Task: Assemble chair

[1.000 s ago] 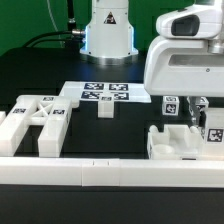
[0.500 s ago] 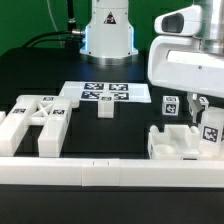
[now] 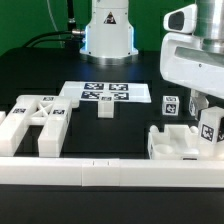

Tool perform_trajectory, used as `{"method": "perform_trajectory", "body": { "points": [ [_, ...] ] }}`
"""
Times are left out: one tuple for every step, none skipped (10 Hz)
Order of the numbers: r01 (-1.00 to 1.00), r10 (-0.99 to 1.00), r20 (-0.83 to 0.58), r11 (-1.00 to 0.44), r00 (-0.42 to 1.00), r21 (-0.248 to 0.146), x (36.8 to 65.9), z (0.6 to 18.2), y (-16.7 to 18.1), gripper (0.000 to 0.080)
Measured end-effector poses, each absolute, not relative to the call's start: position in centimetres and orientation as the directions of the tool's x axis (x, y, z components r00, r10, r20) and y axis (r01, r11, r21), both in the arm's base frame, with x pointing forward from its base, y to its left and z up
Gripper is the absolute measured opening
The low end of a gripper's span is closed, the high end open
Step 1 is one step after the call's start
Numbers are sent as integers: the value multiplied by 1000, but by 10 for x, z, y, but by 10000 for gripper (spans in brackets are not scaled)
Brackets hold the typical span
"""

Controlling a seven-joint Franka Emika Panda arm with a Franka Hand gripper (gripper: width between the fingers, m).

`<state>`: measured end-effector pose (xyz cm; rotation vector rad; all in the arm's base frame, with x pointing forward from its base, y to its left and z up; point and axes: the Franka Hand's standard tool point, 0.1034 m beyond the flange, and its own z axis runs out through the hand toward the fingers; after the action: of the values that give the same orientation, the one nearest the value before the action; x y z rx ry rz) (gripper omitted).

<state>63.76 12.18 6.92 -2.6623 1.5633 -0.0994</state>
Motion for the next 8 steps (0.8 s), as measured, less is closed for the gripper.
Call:
{"method": "perform_trajectory", "body": {
  "points": [
    [-857, -861, 31, -509, 508, -77, 638, 69, 122, 469],
    [-828, -831, 35, -556, 555, -75, 638, 69, 122, 592],
    [-821, -824, 36, -566, 565, -74, 637, 69, 123, 592],
    [-776, -780, 42, -626, 625, -71, 637, 69, 123, 637],
    [-696, -699, 51, -715, 713, -66, 638, 69, 123, 647],
    [-635, -638, 57, -770, 768, -63, 638, 70, 123, 647],
    [-597, -599, 60, -800, 798, -61, 639, 70, 124, 647],
    [-536, -539, 64, -842, 840, -56, 639, 70, 123, 648]
  ]
}}
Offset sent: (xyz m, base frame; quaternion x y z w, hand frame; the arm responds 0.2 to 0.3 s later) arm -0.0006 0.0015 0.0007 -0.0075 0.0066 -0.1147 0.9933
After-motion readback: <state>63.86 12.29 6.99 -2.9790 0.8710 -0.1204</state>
